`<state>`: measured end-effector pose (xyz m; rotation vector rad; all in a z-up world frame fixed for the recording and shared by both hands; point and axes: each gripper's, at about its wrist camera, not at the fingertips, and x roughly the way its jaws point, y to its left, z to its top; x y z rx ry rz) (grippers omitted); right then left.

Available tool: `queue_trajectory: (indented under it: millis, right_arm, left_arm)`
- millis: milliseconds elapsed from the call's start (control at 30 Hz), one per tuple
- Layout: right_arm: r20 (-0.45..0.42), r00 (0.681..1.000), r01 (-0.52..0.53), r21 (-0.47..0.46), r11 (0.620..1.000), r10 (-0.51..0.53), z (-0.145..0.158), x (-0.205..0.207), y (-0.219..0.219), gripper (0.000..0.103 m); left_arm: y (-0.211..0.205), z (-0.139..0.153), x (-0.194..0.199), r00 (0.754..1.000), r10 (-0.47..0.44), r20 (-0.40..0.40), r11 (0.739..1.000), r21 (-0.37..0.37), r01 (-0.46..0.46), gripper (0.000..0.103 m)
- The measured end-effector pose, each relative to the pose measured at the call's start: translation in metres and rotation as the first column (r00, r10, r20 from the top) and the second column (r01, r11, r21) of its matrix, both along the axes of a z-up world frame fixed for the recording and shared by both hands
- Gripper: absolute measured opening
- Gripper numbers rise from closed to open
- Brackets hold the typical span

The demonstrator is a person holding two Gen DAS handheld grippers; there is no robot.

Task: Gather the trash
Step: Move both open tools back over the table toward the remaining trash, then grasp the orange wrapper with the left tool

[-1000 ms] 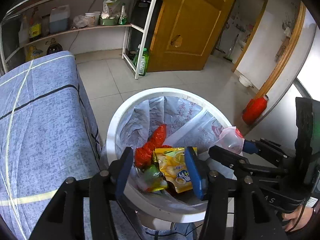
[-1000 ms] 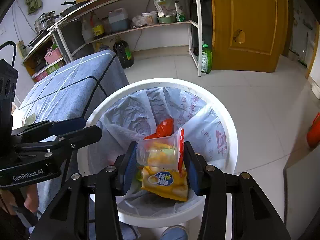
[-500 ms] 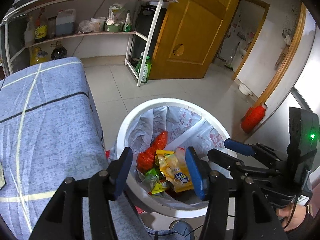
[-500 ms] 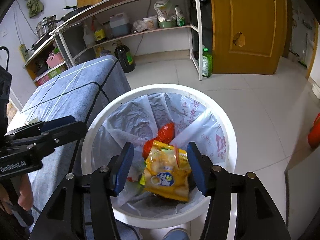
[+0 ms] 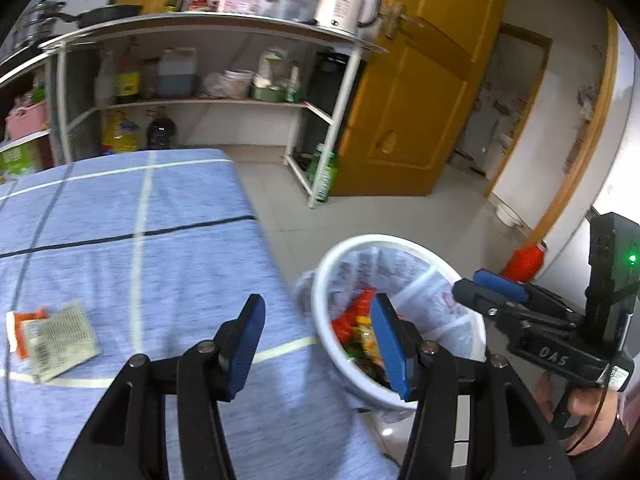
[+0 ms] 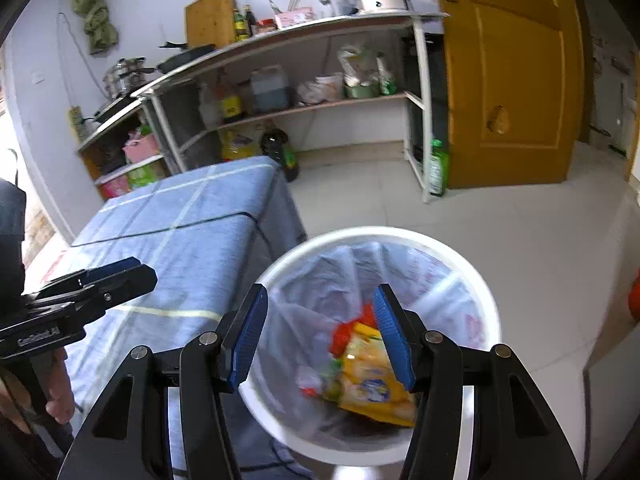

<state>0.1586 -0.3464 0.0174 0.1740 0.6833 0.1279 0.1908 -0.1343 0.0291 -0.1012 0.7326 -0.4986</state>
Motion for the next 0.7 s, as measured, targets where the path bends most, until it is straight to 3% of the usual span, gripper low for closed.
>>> queue_trajectory:
  millis: [367,700]
  right_arm:
    - [0.031,0.974,-0.223,-0.018,0.975,0.223,0.016,0.018,0.093,0.056]
    - [0.003,0.932,-0.361,-0.033,0.932,0.362,0.008,0.03,0.166,0.056]
  left_arm:
    - [0.097,0.007,-0.009,0.984,0.171,0.043,0.985,0.006,-0.171,0.057]
    - [0.185,-0.015,-0.001,0.94,0.341,0.007,0.94,0.022,-0.341,0.057]
